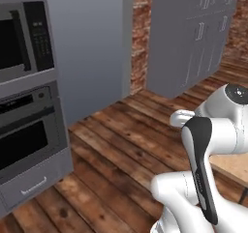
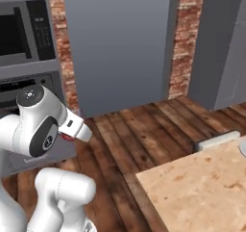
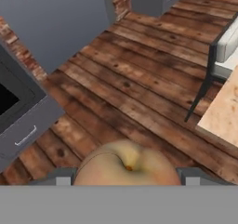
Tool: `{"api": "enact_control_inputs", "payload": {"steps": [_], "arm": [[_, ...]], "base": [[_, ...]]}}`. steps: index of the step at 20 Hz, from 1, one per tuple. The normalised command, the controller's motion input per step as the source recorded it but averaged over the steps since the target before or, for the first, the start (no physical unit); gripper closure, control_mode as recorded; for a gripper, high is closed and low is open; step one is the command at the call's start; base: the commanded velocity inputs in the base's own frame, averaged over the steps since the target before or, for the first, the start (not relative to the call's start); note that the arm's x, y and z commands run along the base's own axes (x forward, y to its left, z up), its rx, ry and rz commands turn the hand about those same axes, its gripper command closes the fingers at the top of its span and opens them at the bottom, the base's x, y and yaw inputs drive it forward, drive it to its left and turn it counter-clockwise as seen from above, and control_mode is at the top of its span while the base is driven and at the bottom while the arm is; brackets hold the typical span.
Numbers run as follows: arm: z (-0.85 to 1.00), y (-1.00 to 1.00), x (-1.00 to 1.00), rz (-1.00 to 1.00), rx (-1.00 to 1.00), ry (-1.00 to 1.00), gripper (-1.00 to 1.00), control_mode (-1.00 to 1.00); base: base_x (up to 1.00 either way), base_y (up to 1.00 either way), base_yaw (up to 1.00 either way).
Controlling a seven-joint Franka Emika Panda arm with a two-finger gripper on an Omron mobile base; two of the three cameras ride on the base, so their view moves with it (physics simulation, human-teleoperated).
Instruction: Pick up the peach and apple from the fridge and place one fruit on each plate on the dining counter.
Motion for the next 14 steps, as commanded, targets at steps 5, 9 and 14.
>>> {"api": "enact_control_inputs", "payload": {"steps": [5, 9, 14], "arm": [[0.0, 0.0, 0.0, 0.0, 0.0, 0.0, 1.0, 1.0], [0.0, 0.0, 0.0, 0.0, 0.0, 0.0, 1.0, 1.0], [0.0, 0.0, 0.0, 0.0, 0.0, 0.0, 1.0, 1.0]], "base": [[0.38, 0.36, -0.44], [0.35, 0.36, -0.48], [0.36, 0.36, -0.47]]}}
